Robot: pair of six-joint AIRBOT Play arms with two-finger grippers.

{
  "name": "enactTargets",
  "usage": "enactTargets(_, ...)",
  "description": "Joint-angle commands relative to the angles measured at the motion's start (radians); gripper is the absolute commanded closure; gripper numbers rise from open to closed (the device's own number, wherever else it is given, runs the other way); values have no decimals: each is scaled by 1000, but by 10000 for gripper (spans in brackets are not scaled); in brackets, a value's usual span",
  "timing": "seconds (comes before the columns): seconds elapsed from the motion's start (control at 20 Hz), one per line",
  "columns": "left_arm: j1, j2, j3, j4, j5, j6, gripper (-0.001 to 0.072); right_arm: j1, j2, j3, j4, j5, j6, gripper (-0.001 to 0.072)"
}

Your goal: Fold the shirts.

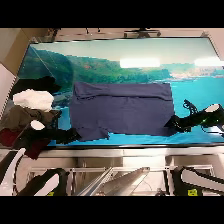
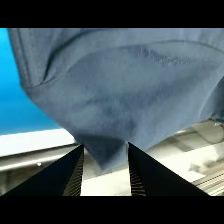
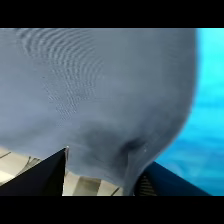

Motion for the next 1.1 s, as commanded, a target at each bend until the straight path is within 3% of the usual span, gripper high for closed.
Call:
enactTargets(0.0,0,-82,-36,-120,74,99,413,28,-1,-1,27,-6,-12,236)
enactTargets(0.2,1,-193,10,-181,72,157,415,28,-1,-1,31,-2,-14,236)
enactTargets(0.25,0,-209,39,-195,66,157,489,28,-1,-1,31,1,-14,260)
enactTargets(0.3,0,-219,66,-204,50,158,676,28,-1,-1,30,10,-16,413)
enactTargets(0.35,0,-221,97,-203,22,163,688,28,-1,1,30,29,-30,532)
enactTargets(0.4,0,-220,125,-203,-17,162,688,26,1,5,27,51,-45,605)
enactTargets(0.5,1,-220,184,-200,-116,141,688,23,11,27,-21,84,-34,690)
enactTargets(0.7,-4,-182,250,-116,-211,37,688,8,56,92,-266,147,70,694)
enactTargets(0.9,-55,-66,335,-125,-196,-5,687,-8,63,167,-282,180,81,694)
enactTargets(1.05,-114,-79,501,-102,-193,-31,687,-8,63,290,-277,205,81,693)
